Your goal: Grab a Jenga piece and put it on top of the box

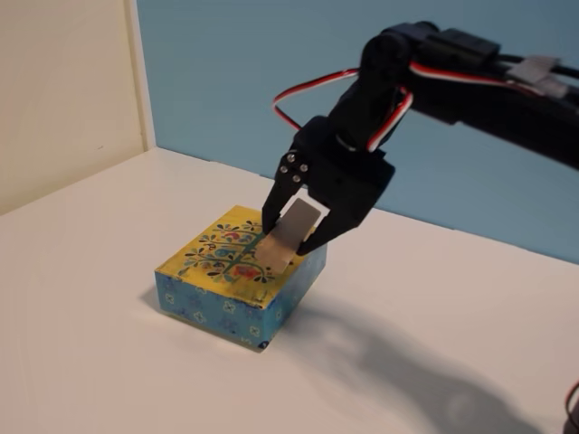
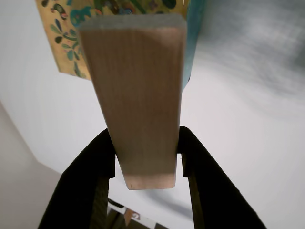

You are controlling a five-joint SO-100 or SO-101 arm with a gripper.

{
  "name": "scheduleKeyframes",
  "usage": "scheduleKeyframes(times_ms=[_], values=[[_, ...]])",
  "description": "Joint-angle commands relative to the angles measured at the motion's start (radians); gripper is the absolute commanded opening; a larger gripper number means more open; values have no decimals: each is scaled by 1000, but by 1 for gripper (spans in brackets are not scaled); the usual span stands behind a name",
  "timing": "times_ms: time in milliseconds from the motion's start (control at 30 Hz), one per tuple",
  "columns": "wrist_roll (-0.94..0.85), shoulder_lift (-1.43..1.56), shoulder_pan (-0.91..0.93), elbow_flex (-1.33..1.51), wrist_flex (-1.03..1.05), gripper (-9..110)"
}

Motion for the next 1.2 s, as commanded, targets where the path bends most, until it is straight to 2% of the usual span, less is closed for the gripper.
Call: scheduleKeyframes(times_ms=[0, 733, 933, 1067, 1167], values=[[8, -38, -6, -98, 12, 0], [15, -304, -6, -426, 104, 0], [17, -290, 8, -430, 109, 7], [6, -273, 20, -430, 110, 19], [6, -261, 32, -430, 112, 19]])
